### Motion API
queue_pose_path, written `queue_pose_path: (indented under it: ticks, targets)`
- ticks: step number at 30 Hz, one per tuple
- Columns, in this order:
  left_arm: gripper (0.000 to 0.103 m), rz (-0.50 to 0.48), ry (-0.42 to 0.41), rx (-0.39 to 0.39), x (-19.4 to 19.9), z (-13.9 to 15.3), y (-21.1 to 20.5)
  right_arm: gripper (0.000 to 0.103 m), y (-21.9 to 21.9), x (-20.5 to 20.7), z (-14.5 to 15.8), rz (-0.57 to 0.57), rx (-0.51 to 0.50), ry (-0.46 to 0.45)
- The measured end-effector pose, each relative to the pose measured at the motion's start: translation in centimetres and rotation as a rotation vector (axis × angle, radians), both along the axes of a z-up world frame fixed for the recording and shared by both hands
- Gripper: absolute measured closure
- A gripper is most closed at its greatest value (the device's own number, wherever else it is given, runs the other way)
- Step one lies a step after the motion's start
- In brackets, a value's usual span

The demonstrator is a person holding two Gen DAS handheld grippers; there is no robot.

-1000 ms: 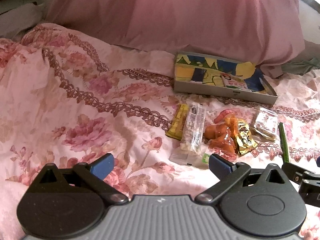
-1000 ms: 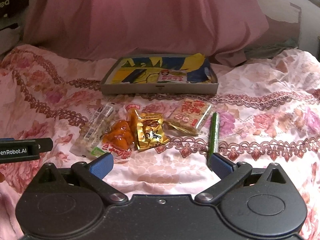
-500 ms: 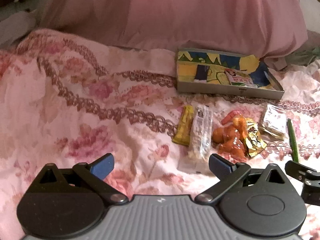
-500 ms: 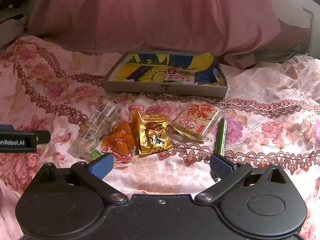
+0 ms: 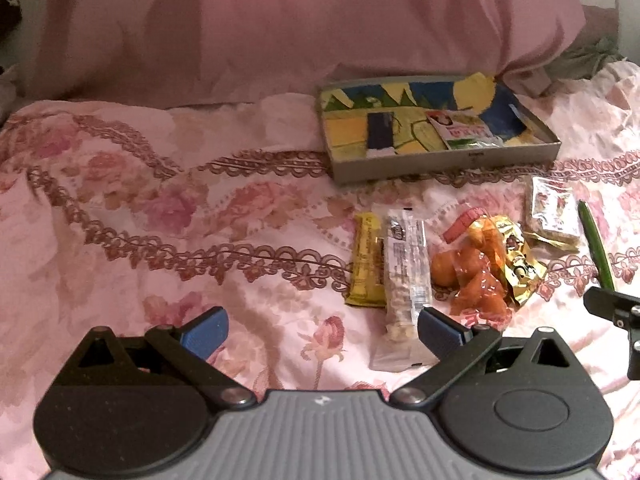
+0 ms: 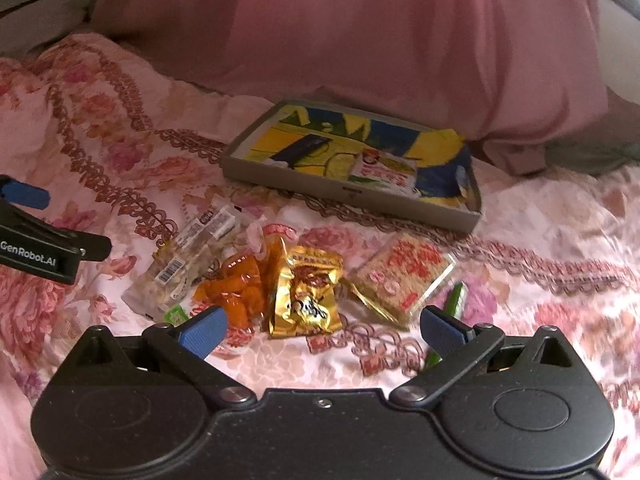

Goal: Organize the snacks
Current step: 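Grasp the granola bar with the left tool while the right tool grasps the orange fruit bag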

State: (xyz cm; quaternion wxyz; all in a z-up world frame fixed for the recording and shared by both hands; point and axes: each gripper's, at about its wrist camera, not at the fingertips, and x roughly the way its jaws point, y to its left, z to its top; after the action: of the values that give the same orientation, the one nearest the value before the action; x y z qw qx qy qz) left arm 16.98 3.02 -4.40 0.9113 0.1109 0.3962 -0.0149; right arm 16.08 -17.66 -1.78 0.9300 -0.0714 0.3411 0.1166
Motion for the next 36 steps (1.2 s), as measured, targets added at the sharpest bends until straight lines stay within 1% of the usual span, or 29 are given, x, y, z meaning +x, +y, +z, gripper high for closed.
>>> queue_pose_path:
  ticks: [3,8,10,12,14,16,18,23,27,30,31,33,35,36]
  targets:
    - [0.000,-0.017,0.016,0.006,1.1,-0.3,0.2,0.001,0.6,0.6,-0.3,0.042,0.003,-0.019]
    - [0.000,-0.070,0.013,0.043,3.3,-0.8,0.8,0.001,1.9,1.0,-1.5,0.107,0.002,-0.060]
    - [0.000,-0.103,0.012,0.037,4.2,-1.1,1.4,0.001,2.3,1.2,-2.1,0.132,-0.005,-0.062]
    - [0.000,-0.121,0.016,0.005,4.9,-1.2,2.0,0.001,2.6,1.4,-2.6,0.153,-0.013,-0.056]
    - [0.000,-0.114,0.020,-0.048,5.4,-1.4,2.9,0.001,2.8,1.9,-2.9,0.157,-0.007,-0.042]
    - [0.000,-0.114,0.038,-0.096,5.7,-1.6,3.5,0.002,2.9,2.5,-3.2,0.161,0.024,-0.026]
    - [0.000,-0.121,0.040,-0.129,5.8,-1.7,4.0,0.004,2.9,3.0,-3.4,0.171,0.070,0.004]
    - [0.001,-0.206,0.047,-0.205,6.2,-2.3,3.5,0.012,3.5,3.9,-4.4,0.192,0.149,0.096]
    - [0.001,-0.264,0.047,-0.240,6.8,-2.7,2.1,0.019,4.2,4.3,-5.3,0.191,0.178,0.149]
    - [0.001,-0.297,0.050,-0.248,7.2,-3.2,1.2,0.020,4.6,4.6,-5.8,0.185,0.184,0.165]
    - [0.003,-0.304,0.056,-0.248,7.4,-3.5,0.9,0.021,4.7,4.8,-6.0,0.178,0.194,0.173]
    - [0.012,-0.318,0.084,-0.257,7.8,-3.9,0.6,0.024,4.6,5.3,-6.4,0.158,0.232,0.199]
    - [0.023,-0.328,0.116,-0.270,8.0,-4.3,0.5,0.025,4.3,5.8,-6.7,0.128,0.268,0.211]
    - [0.026,-0.330,0.124,-0.275,8.1,-4.4,0.5,0.027,4.2,6.0,-6.7,0.112,0.279,0.213]
